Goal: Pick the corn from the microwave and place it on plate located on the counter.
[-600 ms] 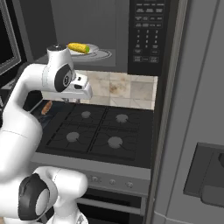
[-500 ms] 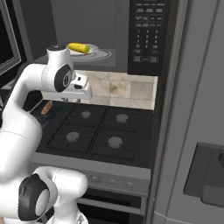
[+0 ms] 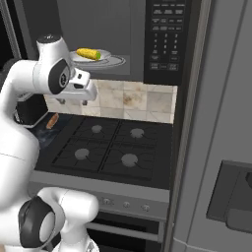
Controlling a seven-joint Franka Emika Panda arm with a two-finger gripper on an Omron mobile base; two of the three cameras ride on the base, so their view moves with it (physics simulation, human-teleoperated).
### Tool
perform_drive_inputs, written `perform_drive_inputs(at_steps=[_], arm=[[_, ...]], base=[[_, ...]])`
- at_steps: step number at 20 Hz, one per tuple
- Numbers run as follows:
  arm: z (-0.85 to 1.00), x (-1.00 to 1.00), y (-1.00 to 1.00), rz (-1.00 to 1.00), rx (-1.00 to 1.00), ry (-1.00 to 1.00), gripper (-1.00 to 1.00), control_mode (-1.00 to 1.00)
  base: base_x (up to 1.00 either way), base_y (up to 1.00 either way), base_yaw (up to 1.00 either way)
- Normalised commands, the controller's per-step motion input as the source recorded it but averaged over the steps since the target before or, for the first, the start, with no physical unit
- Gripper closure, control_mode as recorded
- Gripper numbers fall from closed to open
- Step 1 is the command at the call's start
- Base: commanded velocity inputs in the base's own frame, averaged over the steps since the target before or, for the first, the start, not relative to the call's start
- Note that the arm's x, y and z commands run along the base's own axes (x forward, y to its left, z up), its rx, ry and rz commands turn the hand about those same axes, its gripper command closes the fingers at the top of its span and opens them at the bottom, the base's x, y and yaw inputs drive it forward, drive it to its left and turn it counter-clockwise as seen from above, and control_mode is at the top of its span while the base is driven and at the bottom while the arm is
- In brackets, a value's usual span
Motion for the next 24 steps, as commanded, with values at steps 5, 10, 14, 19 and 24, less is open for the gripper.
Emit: perform_drive_inputs(at_steps=[5, 10, 14, 19, 24], arm=[[0.87, -0.1, 0.19, 0.01, 0.0, -0.01, -1.0, -1.0], [0.74, -0.02, 0.2, 0.03, 0.0, -0.07, -1.0, -1.0], [0.25, 0.0, 0.08, 0.16, 0.0, -0.39, -1.0, -1.0], [0.04, 0.0, 0.0, 0.23, 0.0, -0.44, -1.0, -1.0], [0.15, 0.04, 0.01, 0.08, 0.0, -0.13, -1.0, -1.0]], base=[[0.0, 0.0, 0.0], [0.0, 0.0, 0.0], [0.0, 0.0, 0.0], [0.0, 0.0, 0.0], [0.0, 0.0, 0.0]])
